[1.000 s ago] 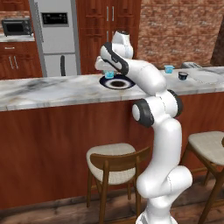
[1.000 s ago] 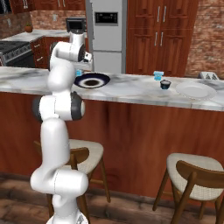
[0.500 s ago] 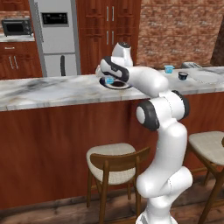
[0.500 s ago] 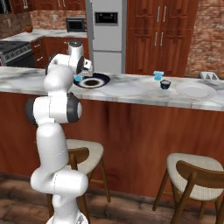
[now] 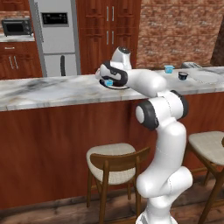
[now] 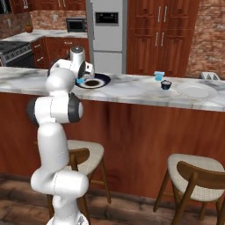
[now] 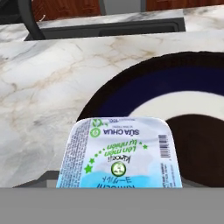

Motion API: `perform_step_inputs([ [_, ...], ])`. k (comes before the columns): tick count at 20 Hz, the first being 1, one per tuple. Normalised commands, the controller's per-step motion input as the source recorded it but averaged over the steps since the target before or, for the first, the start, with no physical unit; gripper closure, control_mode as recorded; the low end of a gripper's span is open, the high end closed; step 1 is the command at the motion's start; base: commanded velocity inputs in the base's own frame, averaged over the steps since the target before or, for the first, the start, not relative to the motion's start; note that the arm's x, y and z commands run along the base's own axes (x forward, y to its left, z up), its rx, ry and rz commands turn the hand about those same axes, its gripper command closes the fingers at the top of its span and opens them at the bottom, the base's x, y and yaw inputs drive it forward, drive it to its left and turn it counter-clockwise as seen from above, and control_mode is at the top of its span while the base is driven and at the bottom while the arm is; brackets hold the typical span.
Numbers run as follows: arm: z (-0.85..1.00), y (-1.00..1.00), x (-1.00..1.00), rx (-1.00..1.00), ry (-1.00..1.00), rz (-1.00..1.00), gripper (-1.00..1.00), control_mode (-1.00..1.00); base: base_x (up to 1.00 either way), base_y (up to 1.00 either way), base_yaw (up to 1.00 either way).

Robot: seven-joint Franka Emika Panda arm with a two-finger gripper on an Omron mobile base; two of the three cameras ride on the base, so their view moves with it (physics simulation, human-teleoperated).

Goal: Place two yogurt containers on each plate.

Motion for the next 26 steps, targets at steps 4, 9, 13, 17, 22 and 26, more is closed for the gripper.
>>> perform_step_inputs([
  [4, -0.03, 0.0, 0.18, 0.0, -0.02, 0.0, -1.0, -1.0, 0.0, 0.0, 0.0],
  [9, 0.0, 0.0, 0.01, 0.0, 0.0, 0.0, -1.0, -1.0, 0.0, 0.0, 0.0],
  [13, 0.0, -0.01, 0.0, 0.0, 0.0, 0.0, -1.0, -1.0, 0.0, 0.0, 0.0],
  [17, 0.03, -0.07, 0.0, 0.0, 0.0, 0.0, -1.0, -1.0, 0.0, 0.0, 0.0],
  [22, 0.27, -0.24, 0.0, 0.0, 0.0, 0.0, -1.0, -1.0, 0.0, 0.0, 0.0],
  [26, 0.29, -0.63, 0.0, 0.0, 0.0, -0.02, -1.0, -1.0, 0.0, 0.0, 0.0],
])
